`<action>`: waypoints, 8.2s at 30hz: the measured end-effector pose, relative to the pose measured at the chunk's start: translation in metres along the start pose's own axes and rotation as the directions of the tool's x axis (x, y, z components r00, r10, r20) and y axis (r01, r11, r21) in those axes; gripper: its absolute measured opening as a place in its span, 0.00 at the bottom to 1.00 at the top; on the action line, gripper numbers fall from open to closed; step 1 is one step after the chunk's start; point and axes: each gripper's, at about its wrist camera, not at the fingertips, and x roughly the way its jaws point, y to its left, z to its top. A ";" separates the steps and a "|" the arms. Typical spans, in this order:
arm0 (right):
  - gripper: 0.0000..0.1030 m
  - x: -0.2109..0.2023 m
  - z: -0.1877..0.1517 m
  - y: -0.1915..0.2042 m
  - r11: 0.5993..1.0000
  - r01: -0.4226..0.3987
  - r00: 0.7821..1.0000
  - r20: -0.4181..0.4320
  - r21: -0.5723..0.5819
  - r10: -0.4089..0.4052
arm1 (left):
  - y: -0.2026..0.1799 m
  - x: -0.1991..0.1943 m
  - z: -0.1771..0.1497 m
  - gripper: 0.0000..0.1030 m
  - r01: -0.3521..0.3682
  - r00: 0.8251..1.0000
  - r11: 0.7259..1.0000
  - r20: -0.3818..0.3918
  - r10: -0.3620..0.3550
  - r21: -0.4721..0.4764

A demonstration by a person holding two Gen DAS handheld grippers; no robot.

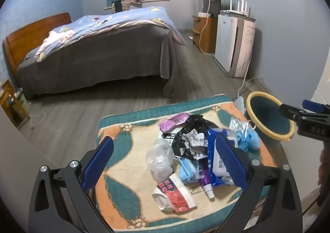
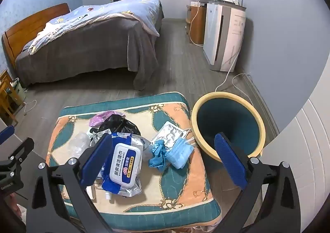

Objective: Collect trash

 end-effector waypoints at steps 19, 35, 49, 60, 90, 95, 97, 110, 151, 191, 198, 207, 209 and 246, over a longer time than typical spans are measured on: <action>0.95 0.007 -0.002 0.004 1.000 0.007 1.000 -0.022 0.017 -0.007 | 0.000 0.000 0.000 0.95 0.004 1.000 1.000 0.007 -0.004 -0.003; 0.95 0.006 -0.002 0.004 1.000 0.006 1.000 -0.030 0.023 -0.005 | 0.007 0.000 0.002 0.95 -0.001 1.000 1.000 0.007 0.001 0.003; 0.95 0.006 -0.001 0.004 1.000 0.005 1.000 -0.031 0.022 -0.004 | 0.006 0.000 0.002 0.95 -0.002 1.000 1.000 0.007 0.002 0.003; 0.95 0.006 -0.001 0.004 1.000 0.006 1.000 -0.031 0.022 -0.005 | 0.006 0.000 0.002 0.95 -0.003 1.000 1.000 0.007 0.003 0.005; 0.95 0.014 -0.002 0.004 1.000 -0.001 0.999 -0.047 0.018 0.002 | 0.005 0.003 -0.002 0.95 0.014 1.000 1.000 0.002 -0.014 -0.005; 0.95 0.021 0.005 0.003 1.000 -0.001 0.999 -0.053 0.026 0.002 | 0.003 0.019 -0.003 0.95 -0.004 1.000 1.000 -0.020 0.003 -0.010; 0.95 0.025 0.008 0.000 0.999 0.004 0.998 -0.059 0.046 -0.001 | 0.005 0.021 0.001 0.95 0.001 1.000 1.000 -0.027 -0.002 -0.022; 0.94 0.070 0.011 0.021 0.999 -0.040 0.987 -0.157 -0.005 0.039 | 0.021 0.066 0.001 0.95 -0.039 0.997 0.999 -0.075 0.036 -0.032; 0.59 0.136 -0.032 0.061 0.978 -0.209 0.893 -0.412 -0.019 0.182 | 0.026 0.176 -0.062 0.40 0.065 0.940 0.996 -0.339 -0.041 0.061; 0.60 0.087 0.060 -0.184 0.988 0.072 0.990 -0.133 0.138 -0.053 | -0.157 0.099 0.038 0.39 0.349 0.936 0.906 -0.043 -0.349 0.242; 0.60 0.108 0.043 -0.219 0.975 0.111 0.977 -0.200 0.192 -0.072 | -0.207 0.117 0.056 0.39 0.416 0.909 0.873 -0.100 -0.404 0.255; 0.60 0.132 0.033 -0.235 0.963 0.145 0.961 -0.264 0.227 -0.082 | -0.267 0.147 0.070 0.39 0.468 0.884 0.834 -0.170 -0.436 0.292; 0.60 0.135 0.033 -0.236 0.961 0.148 0.959 -0.270 0.234 -0.083 | -0.278 0.156 0.071 0.39 0.475 0.880 0.826 -0.188 -0.437 0.303; 0.94 0.059 0.069 -0.135 0.989 0.076 0.994 -0.082 0.125 -0.066 | -0.165 0.068 0.087 0.94 0.232 0.964 0.942 0.075 -0.257 0.243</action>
